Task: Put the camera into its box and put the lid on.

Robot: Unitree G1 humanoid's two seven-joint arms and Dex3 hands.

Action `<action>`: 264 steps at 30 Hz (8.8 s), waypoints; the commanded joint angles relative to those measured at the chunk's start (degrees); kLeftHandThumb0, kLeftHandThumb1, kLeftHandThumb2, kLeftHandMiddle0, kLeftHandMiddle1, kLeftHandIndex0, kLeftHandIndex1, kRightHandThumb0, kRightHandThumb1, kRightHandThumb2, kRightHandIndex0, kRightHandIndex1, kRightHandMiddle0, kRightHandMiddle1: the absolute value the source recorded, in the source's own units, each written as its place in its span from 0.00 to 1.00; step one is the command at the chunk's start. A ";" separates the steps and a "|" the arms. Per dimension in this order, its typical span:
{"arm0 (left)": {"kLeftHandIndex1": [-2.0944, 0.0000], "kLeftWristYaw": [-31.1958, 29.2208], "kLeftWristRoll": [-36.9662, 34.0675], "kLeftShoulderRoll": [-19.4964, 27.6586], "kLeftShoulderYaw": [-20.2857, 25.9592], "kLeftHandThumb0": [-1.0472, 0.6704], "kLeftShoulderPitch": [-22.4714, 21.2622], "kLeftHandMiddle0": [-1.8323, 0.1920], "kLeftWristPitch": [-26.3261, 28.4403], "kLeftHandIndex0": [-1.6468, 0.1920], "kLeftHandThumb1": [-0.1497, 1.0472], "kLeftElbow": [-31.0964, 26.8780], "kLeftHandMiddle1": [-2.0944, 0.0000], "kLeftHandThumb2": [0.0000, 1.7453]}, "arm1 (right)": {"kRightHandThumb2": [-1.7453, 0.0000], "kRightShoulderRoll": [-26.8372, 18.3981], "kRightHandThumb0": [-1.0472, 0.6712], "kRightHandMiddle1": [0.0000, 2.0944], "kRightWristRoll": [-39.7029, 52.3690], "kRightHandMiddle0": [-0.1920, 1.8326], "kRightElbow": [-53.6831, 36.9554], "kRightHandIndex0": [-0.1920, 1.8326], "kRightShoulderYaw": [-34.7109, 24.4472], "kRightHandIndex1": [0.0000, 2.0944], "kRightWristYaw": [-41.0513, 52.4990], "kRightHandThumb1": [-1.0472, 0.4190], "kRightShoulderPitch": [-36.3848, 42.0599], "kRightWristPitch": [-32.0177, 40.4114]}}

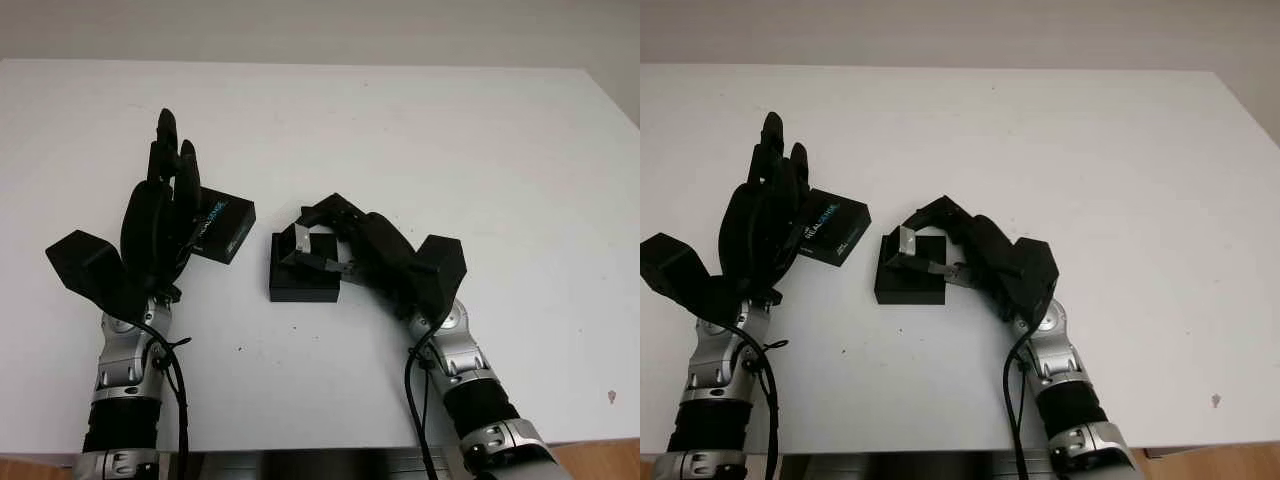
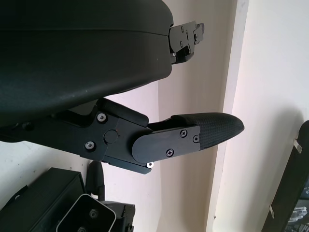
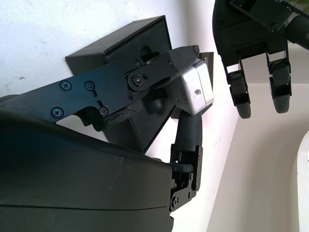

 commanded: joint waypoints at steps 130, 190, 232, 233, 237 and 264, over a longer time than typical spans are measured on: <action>1.00 -0.17 0.40 0.31 -0.33 0.18 1.59 1.00 0.15 1.00 1.00 -2.45 1.00 0.33 | 0.97 -8.10 0.30 0.53 -29.49 0.09 -22.15 0.14 9.96 0.09 -25.55 0.03 11.59 -5.02; 1.00 -0.53 -0.09 0.31 -0.14 0.18 1.88 1.00 0.49 1.00 1.00 -2.88 1.00 0.32 | 0.97 -10.13 0.39 0.76 -54.38 0.30 -30.99 0.29 16.43 0.17 -33.17 0.06 12.01 12.45; 1.00 -0.31 0.12 0.32 -0.38 0.18 1.92 1.00 1.30 1.00 1.00 -3.26 1.00 0.32 | 0.97 -3.95 0.39 0.85 -26.19 0.21 -18.99 0.11 9.90 0.42 -33.31 0.01 9.93 -1.68; 1.00 -0.28 0.20 0.35 -0.42 0.18 1.97 1.00 1.37 1.00 1.00 -3.31 1.00 0.32 | 0.96 -3.94 0.39 0.86 -24.59 0.20 -18.67 0.10 9.62 0.42 -31.48 0.00 9.65 -1.35; 1.00 -0.43 0.12 0.33 -0.38 0.18 1.99 1.00 1.16 1.00 1.00 -3.17 1.00 0.32 | 0.97 -3.71 0.36 0.88 -18.36 0.21 -17.80 0.09 8.21 0.43 -24.02 0.00 8.20 2.15; 1.00 -0.99 -0.18 0.41 -0.19 0.18 2.17 1.00 1.31 1.00 1.00 -3.23 1.00 0.32 | 0.97 -4.06 0.34 0.82 -5.90 0.28 -11.92 0.10 4.33 0.42 -6.18 0.03 2.77 13.75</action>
